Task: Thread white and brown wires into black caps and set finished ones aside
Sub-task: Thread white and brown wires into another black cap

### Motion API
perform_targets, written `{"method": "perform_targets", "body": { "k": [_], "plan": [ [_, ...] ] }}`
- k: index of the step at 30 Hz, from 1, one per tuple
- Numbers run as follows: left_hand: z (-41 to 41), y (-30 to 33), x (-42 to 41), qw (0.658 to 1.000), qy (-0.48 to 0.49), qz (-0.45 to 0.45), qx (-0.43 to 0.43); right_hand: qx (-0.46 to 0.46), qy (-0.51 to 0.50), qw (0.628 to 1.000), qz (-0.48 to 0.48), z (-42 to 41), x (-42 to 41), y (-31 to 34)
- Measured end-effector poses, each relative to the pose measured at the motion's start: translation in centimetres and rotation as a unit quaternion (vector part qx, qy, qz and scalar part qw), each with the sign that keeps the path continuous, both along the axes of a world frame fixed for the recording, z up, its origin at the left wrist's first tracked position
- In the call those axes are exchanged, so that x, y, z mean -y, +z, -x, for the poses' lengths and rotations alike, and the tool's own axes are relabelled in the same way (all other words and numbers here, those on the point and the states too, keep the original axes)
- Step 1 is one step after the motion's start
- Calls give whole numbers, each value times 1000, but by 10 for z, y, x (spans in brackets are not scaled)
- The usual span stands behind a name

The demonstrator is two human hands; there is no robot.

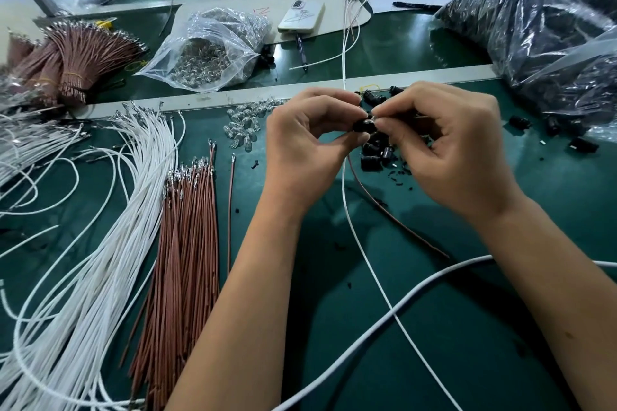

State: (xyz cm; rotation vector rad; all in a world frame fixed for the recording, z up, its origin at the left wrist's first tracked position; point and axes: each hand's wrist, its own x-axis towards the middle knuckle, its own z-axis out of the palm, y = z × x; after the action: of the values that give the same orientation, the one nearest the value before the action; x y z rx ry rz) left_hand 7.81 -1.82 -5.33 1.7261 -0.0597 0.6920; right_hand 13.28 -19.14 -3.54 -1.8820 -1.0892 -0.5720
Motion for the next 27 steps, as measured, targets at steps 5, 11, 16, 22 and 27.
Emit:
{"method": "perform_targets", "body": {
  "k": [5,11,16,22,27],
  "plan": [
    [0,0,-2,1000,-1,-17,-7,12,-13,999,39,-2,1,0],
    [0,-1,-1,999,-18,-33,-25,-3,-18,999,36,-4,1,-1],
    [2,-2,-1,998,-40,2,-39,-48,-24,998,28,-3,1,-3],
    [2,-3,-4,998,-42,20,-44,-89,-4,995,42,-5,3,-2],
    [2,-5,-2,998,-38,-4,-50,-116,3,991,72,-5,4,0]
  ]
}}
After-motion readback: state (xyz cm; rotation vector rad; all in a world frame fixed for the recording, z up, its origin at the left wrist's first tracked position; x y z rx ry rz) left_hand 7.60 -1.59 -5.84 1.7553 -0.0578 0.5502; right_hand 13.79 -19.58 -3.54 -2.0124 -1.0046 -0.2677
